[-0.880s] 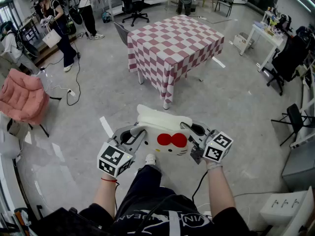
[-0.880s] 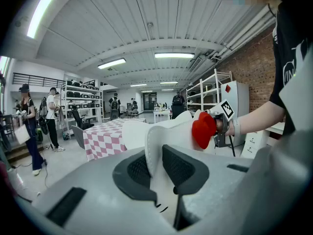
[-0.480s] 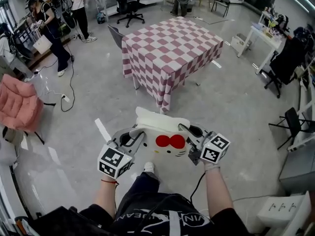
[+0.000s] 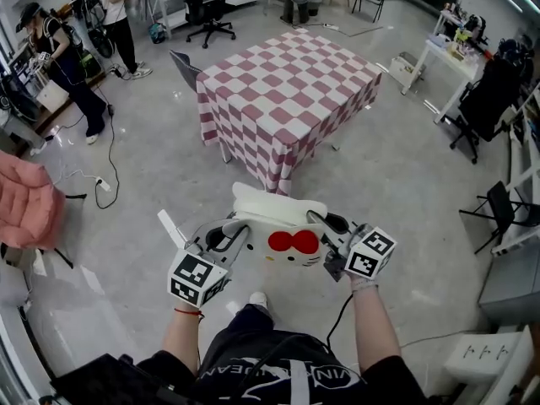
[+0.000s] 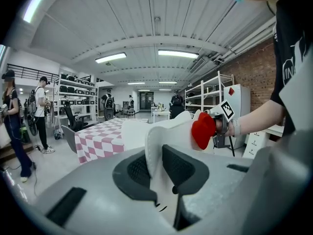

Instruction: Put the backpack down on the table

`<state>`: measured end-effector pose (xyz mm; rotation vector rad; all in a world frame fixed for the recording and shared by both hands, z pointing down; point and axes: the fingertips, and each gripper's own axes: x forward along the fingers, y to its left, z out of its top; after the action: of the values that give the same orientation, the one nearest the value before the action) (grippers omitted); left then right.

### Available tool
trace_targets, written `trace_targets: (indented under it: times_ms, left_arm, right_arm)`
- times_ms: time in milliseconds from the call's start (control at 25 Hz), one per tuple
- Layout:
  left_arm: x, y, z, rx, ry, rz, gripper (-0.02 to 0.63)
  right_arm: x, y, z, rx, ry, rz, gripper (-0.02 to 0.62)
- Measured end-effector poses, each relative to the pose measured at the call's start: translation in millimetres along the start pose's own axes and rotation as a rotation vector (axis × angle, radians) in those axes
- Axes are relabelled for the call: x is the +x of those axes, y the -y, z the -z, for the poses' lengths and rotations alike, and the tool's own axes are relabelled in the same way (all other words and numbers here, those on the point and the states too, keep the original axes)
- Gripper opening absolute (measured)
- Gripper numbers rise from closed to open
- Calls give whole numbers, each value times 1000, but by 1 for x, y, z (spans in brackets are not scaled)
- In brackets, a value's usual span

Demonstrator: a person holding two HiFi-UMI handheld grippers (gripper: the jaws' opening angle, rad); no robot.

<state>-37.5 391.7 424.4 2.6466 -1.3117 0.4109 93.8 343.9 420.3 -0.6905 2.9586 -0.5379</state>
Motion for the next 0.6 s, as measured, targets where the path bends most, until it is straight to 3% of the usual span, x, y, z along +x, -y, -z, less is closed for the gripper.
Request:
trace_targets:
  times_ms: [280,600]
  left_arm:
    - [32,-54,-14,15,19,37,55]
    - [54,-87,-21,0,30,48,55]
  right_arm:
    - [42,37,-18,3,31,39,11]
    - [68,66,-23,28,38,58,11]
